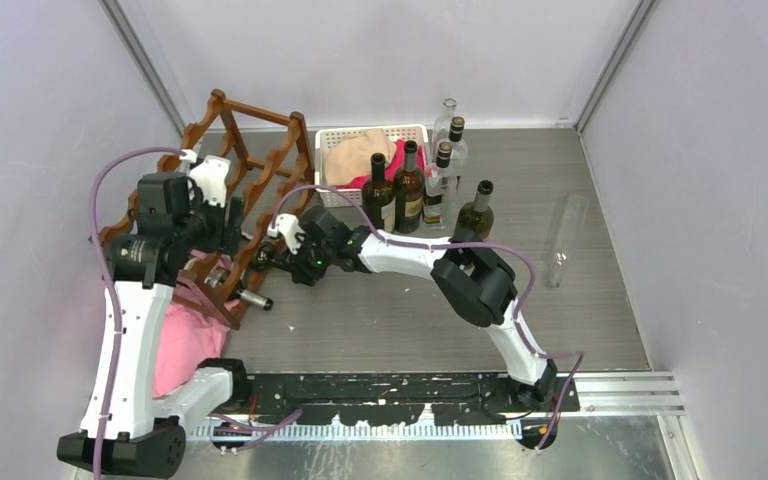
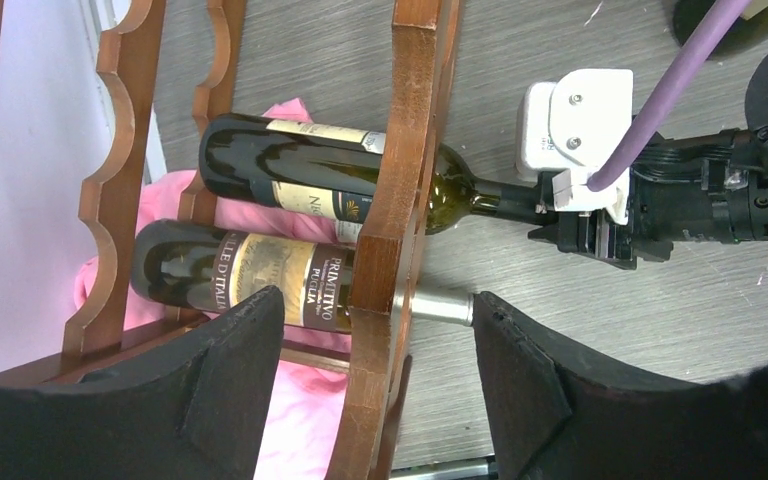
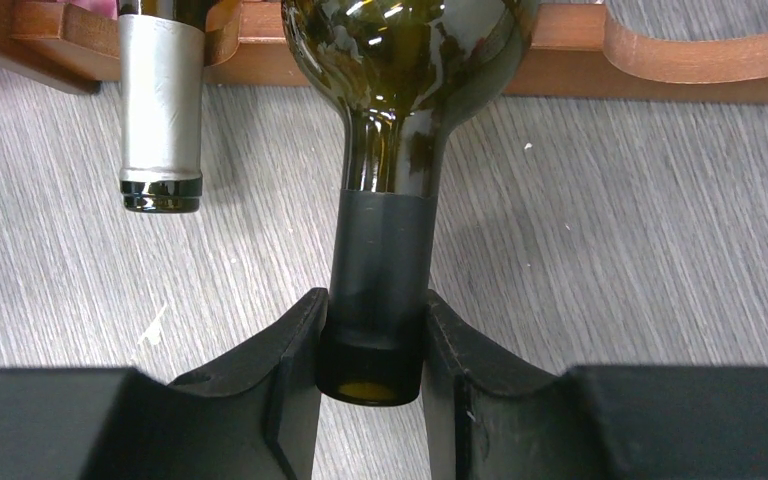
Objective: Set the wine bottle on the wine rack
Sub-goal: Place the wine bottle in the wine rack.
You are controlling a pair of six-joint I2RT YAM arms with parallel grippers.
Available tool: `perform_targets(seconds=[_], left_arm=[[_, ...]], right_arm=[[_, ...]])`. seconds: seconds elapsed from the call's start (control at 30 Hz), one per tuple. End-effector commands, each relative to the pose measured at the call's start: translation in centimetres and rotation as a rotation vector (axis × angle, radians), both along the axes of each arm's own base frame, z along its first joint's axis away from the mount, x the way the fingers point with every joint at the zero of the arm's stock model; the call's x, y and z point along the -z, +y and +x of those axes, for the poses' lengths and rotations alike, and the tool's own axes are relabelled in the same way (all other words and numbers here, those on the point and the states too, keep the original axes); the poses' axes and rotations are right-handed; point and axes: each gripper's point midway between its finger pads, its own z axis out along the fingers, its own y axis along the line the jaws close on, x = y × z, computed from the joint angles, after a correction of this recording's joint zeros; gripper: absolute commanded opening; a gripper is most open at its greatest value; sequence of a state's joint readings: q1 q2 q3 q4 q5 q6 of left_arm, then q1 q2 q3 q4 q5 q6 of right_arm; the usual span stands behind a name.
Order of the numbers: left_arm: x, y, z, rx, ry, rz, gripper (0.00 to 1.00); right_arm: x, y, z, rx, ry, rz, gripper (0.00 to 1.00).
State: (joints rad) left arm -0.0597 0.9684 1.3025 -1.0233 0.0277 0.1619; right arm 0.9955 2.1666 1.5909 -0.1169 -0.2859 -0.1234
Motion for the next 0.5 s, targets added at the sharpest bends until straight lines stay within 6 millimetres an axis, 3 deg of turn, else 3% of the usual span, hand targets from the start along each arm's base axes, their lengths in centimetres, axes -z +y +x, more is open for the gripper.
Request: perform_targets(seconds=[0.0, 0.47], left_arm=[[-1.1, -0.5, 1.4, 0.043, -0.066, -0.001, 0.68], [2.0, -1.4, 2.1, 0.121, 0.072, -0.014, 0.59]], right_arm=[[0.0, 1.0, 0.3, 0.003, -0.012, 0.041, 0.01], [2.6, 0.9, 0.2, 0.013, 0.02, 0.008, 0.01]])
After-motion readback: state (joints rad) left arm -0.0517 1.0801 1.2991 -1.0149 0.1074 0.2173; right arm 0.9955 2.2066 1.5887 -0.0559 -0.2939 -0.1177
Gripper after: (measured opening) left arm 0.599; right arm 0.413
